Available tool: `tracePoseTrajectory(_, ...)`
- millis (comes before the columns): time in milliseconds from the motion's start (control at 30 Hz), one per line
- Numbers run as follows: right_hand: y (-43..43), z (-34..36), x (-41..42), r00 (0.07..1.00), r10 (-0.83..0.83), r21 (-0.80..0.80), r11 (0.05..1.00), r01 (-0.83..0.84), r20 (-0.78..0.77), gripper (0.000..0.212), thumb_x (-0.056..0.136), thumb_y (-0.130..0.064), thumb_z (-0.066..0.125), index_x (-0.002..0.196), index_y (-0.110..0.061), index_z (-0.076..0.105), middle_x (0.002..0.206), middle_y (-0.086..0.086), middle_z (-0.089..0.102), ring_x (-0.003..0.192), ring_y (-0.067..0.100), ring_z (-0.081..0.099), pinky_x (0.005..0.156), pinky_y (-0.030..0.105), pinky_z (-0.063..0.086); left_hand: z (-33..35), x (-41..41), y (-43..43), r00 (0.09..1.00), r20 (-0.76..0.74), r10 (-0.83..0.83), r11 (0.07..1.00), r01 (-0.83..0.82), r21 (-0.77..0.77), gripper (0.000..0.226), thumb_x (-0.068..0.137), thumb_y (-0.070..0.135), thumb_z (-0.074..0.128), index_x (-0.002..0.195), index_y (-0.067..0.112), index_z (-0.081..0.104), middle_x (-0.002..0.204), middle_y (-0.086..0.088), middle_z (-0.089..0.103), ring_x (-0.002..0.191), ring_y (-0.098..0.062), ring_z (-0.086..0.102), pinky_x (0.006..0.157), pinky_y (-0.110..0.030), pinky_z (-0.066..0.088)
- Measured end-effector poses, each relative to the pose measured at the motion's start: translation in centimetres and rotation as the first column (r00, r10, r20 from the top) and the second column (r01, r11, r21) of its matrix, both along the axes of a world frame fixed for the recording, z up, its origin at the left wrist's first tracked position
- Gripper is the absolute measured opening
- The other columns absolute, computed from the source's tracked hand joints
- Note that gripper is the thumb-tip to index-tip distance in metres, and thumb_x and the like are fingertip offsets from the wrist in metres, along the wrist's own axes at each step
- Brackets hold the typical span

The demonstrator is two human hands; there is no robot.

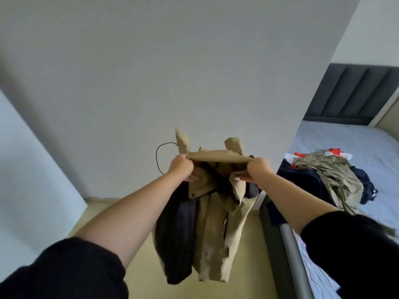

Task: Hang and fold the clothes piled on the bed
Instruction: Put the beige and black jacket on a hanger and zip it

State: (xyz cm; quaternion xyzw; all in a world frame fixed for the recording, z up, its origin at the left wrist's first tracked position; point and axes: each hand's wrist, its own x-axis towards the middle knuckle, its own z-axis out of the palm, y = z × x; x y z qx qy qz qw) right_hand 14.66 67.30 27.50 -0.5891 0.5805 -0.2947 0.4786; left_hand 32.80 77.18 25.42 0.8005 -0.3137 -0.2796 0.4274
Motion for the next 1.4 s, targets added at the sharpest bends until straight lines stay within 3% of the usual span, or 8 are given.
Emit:
tracePoseTrajectory(67, 0.6, -1.1, -0.7, 0.978, 0.125, 0.141, 0.985, -0.102, -0.167, 0.036, 0.099, -0.023, 0.049, 0.065, -0.013, 0.041, 0.066, 0.004, 0.046, 0.054, 0.017, 0.045, 0.045, 0.021, 0.039, -1.2, -0.5, 1.2, 0.996, -0.087, -0.002, 0.993, 0.013, 0.119, 0.039, 0.092, 0.006, 0.027, 0.119, 0.01, 0.056, 0.083, -0.016, 0.069, 0.057, -0.026, 0.069, 0.047, -0.029, 0.053)
tracePoseTrajectory(167, 1.9, -2.5, -1.6, 0.99, 0.091, 0.214, 0.97, -0.113, 0.109, 0.017, 0.094, -0.001, 0.049, 0.078, -0.008, 0.052, 0.082, 0.013, 0.058, 0.067, 0.02, 0.06, 0.058, 0.027, 0.055, -1.7, -0.7, 2.3, 0.98, -0.172, 0.101, 0.995, -0.095, 0.043, 0.036, 0.092, 0.005, 0.024, 0.103, 0.008, 0.058, 0.075, -0.017, 0.069, 0.055, -0.026, 0.069, 0.047, -0.029, 0.054)
tracePoseTrajectory(300, 2.4, -2.1, -3.1, 0.918, 0.395, 0.179, 0.905, -0.386, -0.018, 0.02, 0.081, 0.012, 0.058, 0.1, 0.006, 0.059, 0.106, 0.026, 0.062, 0.106, 0.038, 0.061, 0.095, 0.05, 0.049, -1.3, -0.6, 3.2, 0.976, -0.19, 0.103, 0.994, -0.107, -0.011, 0.036, 0.089, 0.005, 0.021, 0.082, 0.019, 0.053, 0.072, -0.016, 0.07, 0.057, -0.025, 0.07, 0.055, -0.032, 0.058)
tracePoseTrajectory(667, 3.6, -2.6, -5.0, 0.714, 0.271, -0.185, 0.851, -0.491, -0.646, 0.014, 0.086, -0.022, 0.059, 0.075, -0.014, 0.058, 0.073, 0.005, 0.064, 0.07, 0.026, 0.06, 0.055, 0.029, 0.042, -1.7, -0.7, 5.1, 0.964, -0.265, 0.006, 0.999, -0.015, -0.035, 0.022, 0.085, -0.006, 0.049, 0.095, 0.007, 0.064, 0.09, -0.015, 0.069, 0.083, -0.025, 0.07, 0.07, -0.03, 0.058)
tracePoseTrajectory(867, 2.3, -2.5, -4.8, 0.636, 0.134, -0.303, 0.793, -0.529, -0.76, 0.029, 0.091, -0.048, 0.053, 0.087, -0.02, 0.062, 0.096, 0.001, 0.042, 0.099, 0.024, 0.046, 0.081, 0.033, 0.036, -1.1, 0.2, 6.2, 0.907, 0.243, -0.343, 0.935, 0.305, 0.181, 0.03, 0.08, -0.006, 0.053, 0.096, 0.016, 0.066, 0.095, -0.003, 0.066, 0.092, -0.02, 0.059, 0.078, -0.028, 0.046)
tracePoseTrajectory(1033, 1.7, -2.4, -4.1, 0.869, 0.223, -0.309, 0.871, -0.381, -0.442, 0.031, 0.095, -0.037, 0.052, 0.085, -0.008, 0.06, 0.082, 0.003, 0.055, 0.084, 0.029, 0.058, 0.057, 0.029, 0.037, -0.3, -0.1, 5.8, 0.799, 0.509, -0.321, 0.947, 0.258, 0.192, 0.028, 0.081, 0.017, 0.06, 0.055, 0.023, 0.051, 0.059, 0.006, 0.056, 0.062, -0.017, 0.054, 0.05, -0.024, 0.034)
tracePoseTrajectory(1233, 0.3, 0.1, -3.6, 0.869, 0.291, -0.393, 0.802, -0.449, -0.399, 0.033, 0.097, -0.037, 0.048, 0.093, -0.006, 0.06, 0.085, 0.008, 0.065, 0.077, 0.025, 0.059, 0.066, 0.037, 0.046, 2.2, 0.7, 4.0, 0.535, 0.821, -0.198, 0.979, 0.065, 0.194, 0.02, 0.089, 0.027, 0.053, 0.07, 0.022, 0.051, 0.067, 0.007, 0.045, 0.076, -0.024, 0.055, 0.057, -0.027, 0.03)
tracePoseTrajectory(1400, 0.0, 0.6, -3.0, 0.911, 0.209, -0.452, 0.815, -0.363, -0.355, 0.035, 0.097, -0.038, 0.047, 0.085, -0.008, 0.058, 0.075, 0.003, 0.06, 0.07, 0.022, 0.055, 0.052, 0.029, 0.036, 2.1, 1.0, 1.7, 0.805, 0.588, -0.078, 0.997, 0.061, 0.048, 0.028, 0.089, 0.037, 0.06, 0.1, 0.011, 0.061, 0.101, -0.006, 0.061, 0.094, -0.027, 0.057, 0.076, -0.033, 0.043)
